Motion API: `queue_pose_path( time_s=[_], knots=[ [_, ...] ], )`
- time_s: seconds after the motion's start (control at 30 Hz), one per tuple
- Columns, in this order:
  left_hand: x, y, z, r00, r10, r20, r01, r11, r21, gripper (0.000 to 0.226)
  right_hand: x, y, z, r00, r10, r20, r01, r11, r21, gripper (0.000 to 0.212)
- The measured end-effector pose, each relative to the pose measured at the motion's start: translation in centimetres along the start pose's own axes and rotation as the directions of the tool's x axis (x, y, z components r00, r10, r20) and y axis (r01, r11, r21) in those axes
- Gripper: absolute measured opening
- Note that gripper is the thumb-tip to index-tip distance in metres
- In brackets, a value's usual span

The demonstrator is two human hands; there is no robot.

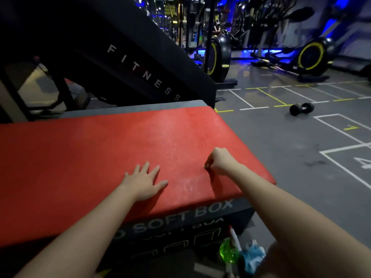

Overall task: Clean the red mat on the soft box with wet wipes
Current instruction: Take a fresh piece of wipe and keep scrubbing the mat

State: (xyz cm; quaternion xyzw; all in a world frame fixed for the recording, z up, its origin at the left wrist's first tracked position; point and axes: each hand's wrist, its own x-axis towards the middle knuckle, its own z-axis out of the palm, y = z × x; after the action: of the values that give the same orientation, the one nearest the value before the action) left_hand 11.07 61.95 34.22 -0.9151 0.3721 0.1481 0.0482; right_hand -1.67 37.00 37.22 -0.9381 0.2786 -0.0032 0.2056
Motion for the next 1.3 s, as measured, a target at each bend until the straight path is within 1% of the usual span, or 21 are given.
queue_pose_path(
  time_s=[0.03, 0.1, 0.23, 0.33, 0.37, 0.43, 0.5, 0.57, 0.6, 0.63, 0.67, 0.73, 0.8, 0.83, 0.9, 0.97, 1.1, 1.17, 1.23, 1.3],
  knots=[
    [-0.4, 0.2, 0.8, 1.000, -0.008, -0.007, 0.007, 1.000, -0.028, 0.081, -0.5, 0.5, -0.1, 1.000, 0.003, 0.015, -0.003, 1.000, 0.001, 0.015],
    [-0.9, 0.5, 2.2, 0.998, -0.029, -0.054, 0.024, 0.996, -0.082, 0.080, -1.0, 1.2, 0.2, 1.000, -0.009, -0.021, 0.009, 1.000, 0.015, 0.010],
    [-1.0, 0.6, 3.2, 0.992, -0.036, -0.120, 0.020, 0.991, -0.131, 0.077, -0.8, 2.3, 2.2, 0.977, -0.079, -0.200, 0.082, 0.997, 0.007, 0.023],
    [-1.9, 0.1, 3.6, 0.991, -0.006, -0.134, -0.019, 0.983, -0.185, 0.079, -1.2, 3.0, 2.9, 0.963, -0.119, -0.243, 0.119, 0.993, -0.011, 0.026],
    [-2.3, -0.1, 3.7, 0.992, 0.008, -0.125, -0.034, 0.978, -0.205, 0.084, -1.5, 3.2, 2.9, 0.965, -0.118, -0.235, 0.121, 0.993, -0.002, 0.028],
    [-3.3, -0.6, 3.9, 0.993, 0.046, -0.105, -0.069, 0.970, -0.231, 0.106, -3.0, 3.2, 2.2, 0.973, -0.119, -0.197, 0.123, 0.992, 0.006, 0.031],
    [-3.9, -0.8, 4.0, 0.992, 0.092, -0.084, -0.110, 0.962, -0.250, 0.126, -5.3, 3.2, 1.0, 0.988, -0.117, -0.104, 0.117, 0.993, -0.007, 0.028],
    [-4.4, -0.9, 4.0, 0.991, 0.124, -0.054, -0.133, 0.955, -0.263, 0.132, -7.6, 3.4, 0.0, 0.991, -0.130, 0.011, 0.130, 0.991, -0.044, 0.021],
    [-4.8, -0.9, 3.9, 0.990, 0.139, -0.028, -0.142, 0.956, -0.256, 0.133, -8.5, 3.5, -0.1, 0.990, -0.132, 0.048, 0.135, 0.989, -0.053, 0.018],
    [-5.2, -0.8, 3.9, 0.988, 0.153, 0.003, -0.149, 0.961, -0.235, 0.134, -9.1, 3.7, -0.1, 0.990, -0.132, 0.052, 0.134, 0.990, -0.048, 0.015],
    [-5.6, -0.8, 3.9, 0.986, 0.164, 0.030, -0.155, 0.967, -0.203, 0.134, -9.4, 4.0, 0.1, 0.991, -0.131, 0.017, 0.131, 0.991, -0.028, 0.012],
    [-6.2, -0.6, 4.3, 0.983, 0.173, 0.058, -0.166, 0.979, -0.116, 0.129, -9.2, 4.4, 0.9, 0.987, -0.116, -0.113, 0.121, 0.992, 0.036, 0.010],
    [-6.6, -0.4, 4.6, 0.985, 0.168, 0.044, -0.166, 0.985, -0.042, 0.120, -8.7, 4.3, 1.5, 0.974, -0.073, -0.213, 0.094, 0.991, 0.091, 0.013],
    [-6.7, -0.3, 4.6, 0.985, 0.167, 0.032, -0.166, 0.986, -0.023, 0.118, -8.5, 4.2, 1.6, 0.972, -0.058, -0.229, 0.083, 0.991, 0.103, 0.015],
    [-6.9, 0.0, 4.5, 0.986, 0.169, 0.010, -0.169, 0.986, -0.003, 0.114, -8.5, 4.0, 1.8, 0.979, -0.046, -0.198, 0.068, 0.992, 0.107, 0.017],
    [-7.0, 0.1, 4.5, 0.983, 0.181, -0.008, -0.181, 0.983, 0.032, 0.111, -9.1, 3.9, 1.5, 0.991, -0.063, -0.115, 0.074, 0.993, 0.094, 0.014],
    [-7.0, 0.3, 4.7, 0.977, 0.192, -0.094, -0.183, 0.978, 0.100, 0.103, -10.4, 4.2, 0.1, 0.988, -0.147, 0.044, 0.144, 0.988, 0.056, 0.014],
    [-6.7, 0.2, 4.7, 0.972, 0.204, -0.120, -0.191, 0.975, 0.112, 0.100, -10.7, 4.1, -0.2, 0.975, -0.198, 0.105, 0.199, 0.980, 0.002, 0.016],
    [-6.4, 0.0, 4.8, 0.966, 0.221, -0.135, -0.205, 0.971, 0.124, 0.100, -10.4, 3.9, -0.1, 0.962, -0.242, 0.123, 0.248, 0.968, -0.030, 0.017],
    [-6.1, -0.1, 5.0, 0.963, 0.231, -0.140, -0.213, 0.968, 0.130, 0.100, -9.7, 3.5, 0.1, 0.955, -0.279, 0.105, 0.282, 0.959, -0.020, 0.017]
  ],
)
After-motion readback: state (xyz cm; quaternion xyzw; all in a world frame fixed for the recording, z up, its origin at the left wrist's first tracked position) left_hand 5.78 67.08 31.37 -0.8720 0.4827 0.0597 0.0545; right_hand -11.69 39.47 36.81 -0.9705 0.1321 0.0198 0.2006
